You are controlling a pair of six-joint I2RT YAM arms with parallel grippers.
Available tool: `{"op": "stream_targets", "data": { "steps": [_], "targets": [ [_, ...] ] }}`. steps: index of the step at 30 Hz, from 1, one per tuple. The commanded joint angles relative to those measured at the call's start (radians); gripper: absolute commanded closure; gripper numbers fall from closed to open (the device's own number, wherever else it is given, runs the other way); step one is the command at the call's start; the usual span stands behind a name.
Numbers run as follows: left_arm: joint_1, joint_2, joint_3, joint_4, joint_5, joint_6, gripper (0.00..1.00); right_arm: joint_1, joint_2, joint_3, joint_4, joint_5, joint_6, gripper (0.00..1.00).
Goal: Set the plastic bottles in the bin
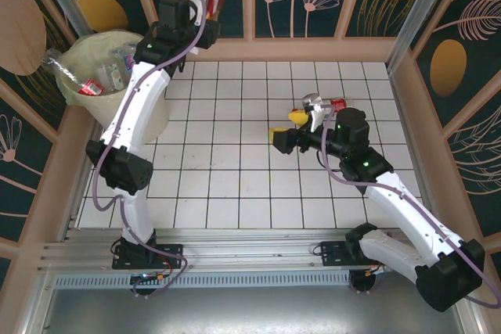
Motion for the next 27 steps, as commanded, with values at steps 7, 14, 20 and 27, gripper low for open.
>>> {"op": "stream_targets", "data": {
  "steps": [7, 14, 20, 27],
  "targets": [
    [0.023, -0.199, -0.214, 0.000, -0.416, 0.159, 0.36, 0.013, 0.015, 0.017, 0.079, -0.061, 0.008, 0.02],
    [0.129, -0.313, -0.374, 0.039, -0.465, 0.168, 0.37, 0.026, 0.044, 0.020, 0.117, -0.096, 0.014, 0.01],
    [0.248, -0.320, -0.375, 0.058, -0.420, 0.141, 0.38, 0.042, 0.052, 0.016, 0.130, -0.103, 0.015, 0.02],
    [0.269, -0.254, -0.340, -0.017, -0.439, 0.044, 0.38, 0.042, 0.042, 0.012, 0.117, -0.088, 0.004, 0.02]
  ]
}}
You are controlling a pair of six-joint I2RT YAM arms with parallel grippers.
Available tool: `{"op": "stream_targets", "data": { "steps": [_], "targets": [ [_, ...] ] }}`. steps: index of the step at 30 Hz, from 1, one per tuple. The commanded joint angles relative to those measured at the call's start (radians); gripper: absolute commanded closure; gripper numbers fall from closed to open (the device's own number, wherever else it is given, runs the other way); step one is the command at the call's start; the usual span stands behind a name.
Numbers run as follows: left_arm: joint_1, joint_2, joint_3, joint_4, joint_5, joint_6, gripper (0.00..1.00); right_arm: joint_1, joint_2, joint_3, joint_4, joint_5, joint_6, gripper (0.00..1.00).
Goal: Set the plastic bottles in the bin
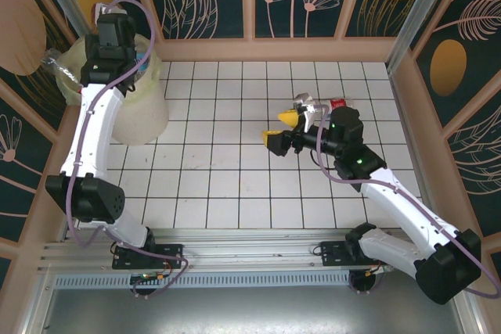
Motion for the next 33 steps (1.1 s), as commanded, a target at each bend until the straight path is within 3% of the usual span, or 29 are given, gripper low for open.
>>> {"op": "stream_targets", "data": {
  "steps": [1, 15, 21, 33],
  "targets": [
    [0.002, 0.042, 0.040, -0.039, -0.037, -0.082, 0.38, 0.006, -0.012, 0.010, 0.031, -0.009, -0.001, 0.02],
    [0.033, 0.124, 0.041, -0.108, 0.032, -0.243, 0.37, 0.006, -0.027, -0.008, 0.006, 0.034, -0.009, 0.02],
    [0.033, 0.150, 0.075, -0.175, 0.064, -0.278, 0.33, 0.006, -0.012, -0.001, -0.016, 0.128, 0.003, 0.02],
    [0.033, 0.087, 0.126, -0.204, 0.112, -0.348, 0.03, -0.034, 0.062, 0.010, -0.039, 0.369, 0.109, 0.02]
  ]
}}
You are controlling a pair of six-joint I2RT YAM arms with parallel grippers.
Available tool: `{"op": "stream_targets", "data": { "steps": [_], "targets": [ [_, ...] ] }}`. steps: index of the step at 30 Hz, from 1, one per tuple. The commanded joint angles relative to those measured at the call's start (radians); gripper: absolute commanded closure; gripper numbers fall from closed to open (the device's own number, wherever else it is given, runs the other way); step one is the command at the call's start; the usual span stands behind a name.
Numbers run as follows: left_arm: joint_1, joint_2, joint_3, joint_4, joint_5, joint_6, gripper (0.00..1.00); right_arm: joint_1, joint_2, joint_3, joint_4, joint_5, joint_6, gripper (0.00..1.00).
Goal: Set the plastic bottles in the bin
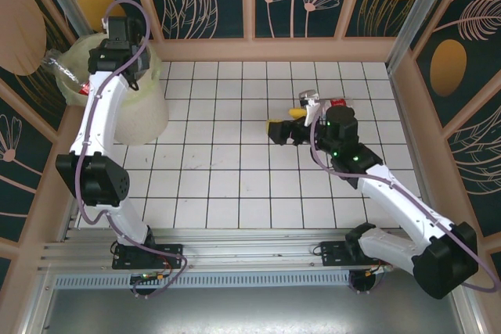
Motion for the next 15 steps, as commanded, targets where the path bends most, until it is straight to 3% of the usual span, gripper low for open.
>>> {"op": "stream_targets", "data": {
  "steps": [1, 8, 15],
  "targets": [
    [0.000, -0.054, 0.033, -0.008, 0.036, -0.036, 0.01, -0.032, 0.020, 0.012, -0.019, 0.117, 0.066, 0.02],
    [0.000, -0.223, -0.079, 0.109, 0.194, -0.082, 0.01, -0.143, 0.092, 0.033, -0.078, 0.214, 0.165, 0.02],
    [-0.002, -0.387, -0.293, 0.269, 0.615, -0.108, 0.01, -0.322, 0.178, 0.038, -0.100, 0.218, 0.272, 0.03]
  ]
}}
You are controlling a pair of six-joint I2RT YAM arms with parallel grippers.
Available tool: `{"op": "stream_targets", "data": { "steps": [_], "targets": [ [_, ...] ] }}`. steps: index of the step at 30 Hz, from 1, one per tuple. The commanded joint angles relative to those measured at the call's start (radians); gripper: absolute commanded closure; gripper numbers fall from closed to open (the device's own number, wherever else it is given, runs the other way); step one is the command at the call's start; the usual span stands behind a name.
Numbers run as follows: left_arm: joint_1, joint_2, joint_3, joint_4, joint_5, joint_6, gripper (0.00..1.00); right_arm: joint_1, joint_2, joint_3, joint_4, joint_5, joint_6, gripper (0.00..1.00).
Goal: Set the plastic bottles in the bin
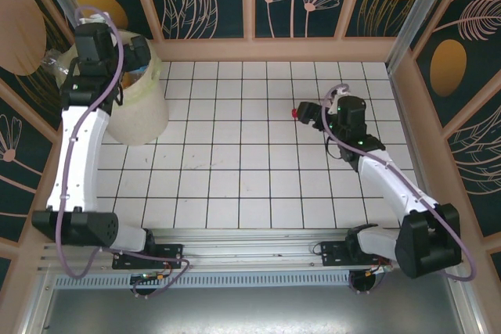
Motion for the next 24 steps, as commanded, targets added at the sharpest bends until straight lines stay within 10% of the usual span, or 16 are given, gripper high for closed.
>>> {"op": "stream_targets", "data": {
  "steps": [1, 4, 24],
  "targets": [
    [-0.003, -0.048, -0.112, 0.120, 0.300, -0.032, 0.01, -0.063, 0.037, 0.032, -0.018, 0.030, 0.084, 0.02],
    [-0.015, -0.111, -0.244, 0.223, 0.464, -0.068, 0.01, -0.109, 0.087, 0.048, -0.021, 0.035, 0.111, 0.01],
    [-0.206, -0.252, -0.705, 0.503, 0.592, -0.196, 0.01, -0.248, 0.519, 0.307, -0.012, 0.077, 0.252, 0.01]
  ]
}}
